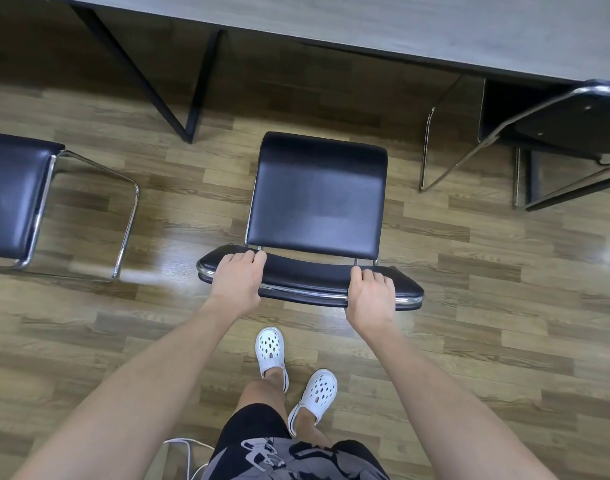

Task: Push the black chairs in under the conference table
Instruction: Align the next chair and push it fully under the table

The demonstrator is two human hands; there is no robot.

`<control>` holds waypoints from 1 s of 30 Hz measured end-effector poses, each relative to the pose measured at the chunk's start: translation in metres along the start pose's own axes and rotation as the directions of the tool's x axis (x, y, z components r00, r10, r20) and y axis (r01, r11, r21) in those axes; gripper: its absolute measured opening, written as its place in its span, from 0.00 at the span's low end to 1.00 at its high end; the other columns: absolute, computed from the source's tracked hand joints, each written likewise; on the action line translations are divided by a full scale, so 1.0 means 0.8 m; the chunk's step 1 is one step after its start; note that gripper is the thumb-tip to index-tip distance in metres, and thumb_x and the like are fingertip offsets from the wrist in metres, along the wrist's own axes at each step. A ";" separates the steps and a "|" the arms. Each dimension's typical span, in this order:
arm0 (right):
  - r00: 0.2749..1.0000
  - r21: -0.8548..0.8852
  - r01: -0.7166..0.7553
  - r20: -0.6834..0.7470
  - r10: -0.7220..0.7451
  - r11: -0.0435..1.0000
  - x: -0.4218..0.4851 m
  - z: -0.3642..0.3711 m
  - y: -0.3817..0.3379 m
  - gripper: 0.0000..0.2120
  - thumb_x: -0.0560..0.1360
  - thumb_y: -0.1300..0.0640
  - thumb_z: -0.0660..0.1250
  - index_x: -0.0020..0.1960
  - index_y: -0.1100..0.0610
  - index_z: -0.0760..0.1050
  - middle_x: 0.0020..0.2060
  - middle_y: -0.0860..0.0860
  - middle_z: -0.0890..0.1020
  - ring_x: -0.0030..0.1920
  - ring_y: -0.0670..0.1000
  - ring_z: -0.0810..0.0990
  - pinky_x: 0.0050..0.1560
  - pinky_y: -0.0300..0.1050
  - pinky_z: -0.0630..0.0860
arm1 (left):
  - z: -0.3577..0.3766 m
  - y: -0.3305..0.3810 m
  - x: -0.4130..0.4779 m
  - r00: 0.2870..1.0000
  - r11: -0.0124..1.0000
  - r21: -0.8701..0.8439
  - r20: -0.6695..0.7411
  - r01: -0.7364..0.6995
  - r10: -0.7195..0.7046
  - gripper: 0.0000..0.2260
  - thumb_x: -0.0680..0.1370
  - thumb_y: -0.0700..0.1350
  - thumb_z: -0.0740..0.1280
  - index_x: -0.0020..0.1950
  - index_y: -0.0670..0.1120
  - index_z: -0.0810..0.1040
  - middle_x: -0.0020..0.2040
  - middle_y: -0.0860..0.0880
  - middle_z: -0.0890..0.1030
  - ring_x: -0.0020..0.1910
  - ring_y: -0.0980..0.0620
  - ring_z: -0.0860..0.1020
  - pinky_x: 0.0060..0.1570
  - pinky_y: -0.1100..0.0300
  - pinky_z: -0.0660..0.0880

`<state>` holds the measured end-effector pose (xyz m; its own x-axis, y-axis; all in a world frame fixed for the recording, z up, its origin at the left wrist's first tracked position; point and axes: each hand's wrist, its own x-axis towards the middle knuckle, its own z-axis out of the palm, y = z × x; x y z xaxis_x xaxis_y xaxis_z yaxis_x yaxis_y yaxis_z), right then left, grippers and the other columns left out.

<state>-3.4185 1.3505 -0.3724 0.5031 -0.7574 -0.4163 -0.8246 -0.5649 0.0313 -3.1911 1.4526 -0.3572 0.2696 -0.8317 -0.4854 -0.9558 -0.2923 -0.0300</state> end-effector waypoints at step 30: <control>0.996 0.069 -0.059 -0.064 0.063 0.996 0.084 -0.044 0.002 0.30 0.58 0.67 0.70 0.60 0.63 0.72 0.55 0.58 0.78 0.56 0.61 0.76 0.60 0.54 0.70 | -0.034 -0.024 0.086 0.994 0.994 -0.105 -0.111 0.013 -0.025 0.36 0.61 0.37 0.76 0.69 0.41 0.69 0.66 0.44 0.74 0.67 0.45 0.72 0.68 0.51 0.66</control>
<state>-3.3769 1.2875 -0.3682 0.4654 -0.8109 -0.3549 -0.8685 -0.4956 -0.0066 -3.1508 1.3882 -0.3661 0.3044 -0.8715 -0.3844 -0.9347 -0.3510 0.0556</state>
